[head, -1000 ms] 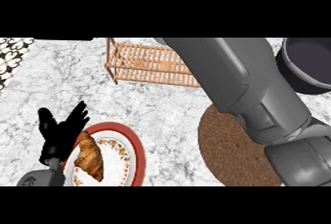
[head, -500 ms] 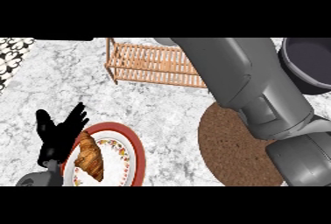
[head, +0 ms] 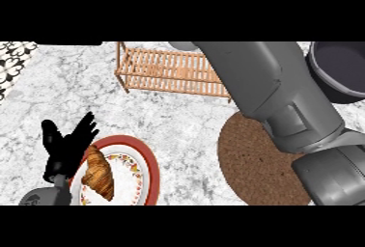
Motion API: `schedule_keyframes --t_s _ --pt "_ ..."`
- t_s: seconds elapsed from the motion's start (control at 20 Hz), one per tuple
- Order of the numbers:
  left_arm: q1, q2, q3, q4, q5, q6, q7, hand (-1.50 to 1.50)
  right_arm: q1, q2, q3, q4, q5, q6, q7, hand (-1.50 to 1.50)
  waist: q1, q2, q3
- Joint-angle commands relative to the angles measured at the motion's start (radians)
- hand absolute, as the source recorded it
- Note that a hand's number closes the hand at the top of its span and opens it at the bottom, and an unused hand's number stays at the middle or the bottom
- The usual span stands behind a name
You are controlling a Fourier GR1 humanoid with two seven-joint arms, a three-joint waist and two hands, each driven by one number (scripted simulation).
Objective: Pick the cupcake from the placemat and place it in the tiered shelf
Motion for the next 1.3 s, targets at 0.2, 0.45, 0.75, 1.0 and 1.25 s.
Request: schedule_keyframes --t_s 0.2,0.45,0.75,1.0,1.25 --pt "0.003 0.013 0.007 -0.033 -0.001 0.007 0.042 0.00 -0.020 0.025 -0.127 -0.094 -0.107 -0.146 -0.001 -1.50 -0.005 -0.006 -0.001" --pt "0.082 -0.022 -0.031 -0.051 -0.017 -0.002 0.000 0.00 -0.013 -0.012 -0.225 -0.117 -0.190 -0.223 -0.069 -1.50 0.008 -0.002 -0.001" --pt "0.005 0.008 0.013 0.007 0.009 -0.017 0.025 0.00 0.011 -0.099 -0.212 -0.162 -0.125 -0.335 -0.037 -1.50 -0.022 -0.006 -0.002" --pt "0.029 -0.016 0.016 -0.009 0.001 0.022 0.031 0.00 0.035 -0.177 -0.210 -0.210 -0.066 -0.382 0.097 -1.50 -0.041 -0.014 -0.001" --pt "0.024 -0.013 0.016 -0.023 -0.014 0.042 0.048 0.00 0.194 -0.230 -0.229 -0.409 -0.102 -0.324 0.126 -1.50 -0.063 -0.022 0.000"
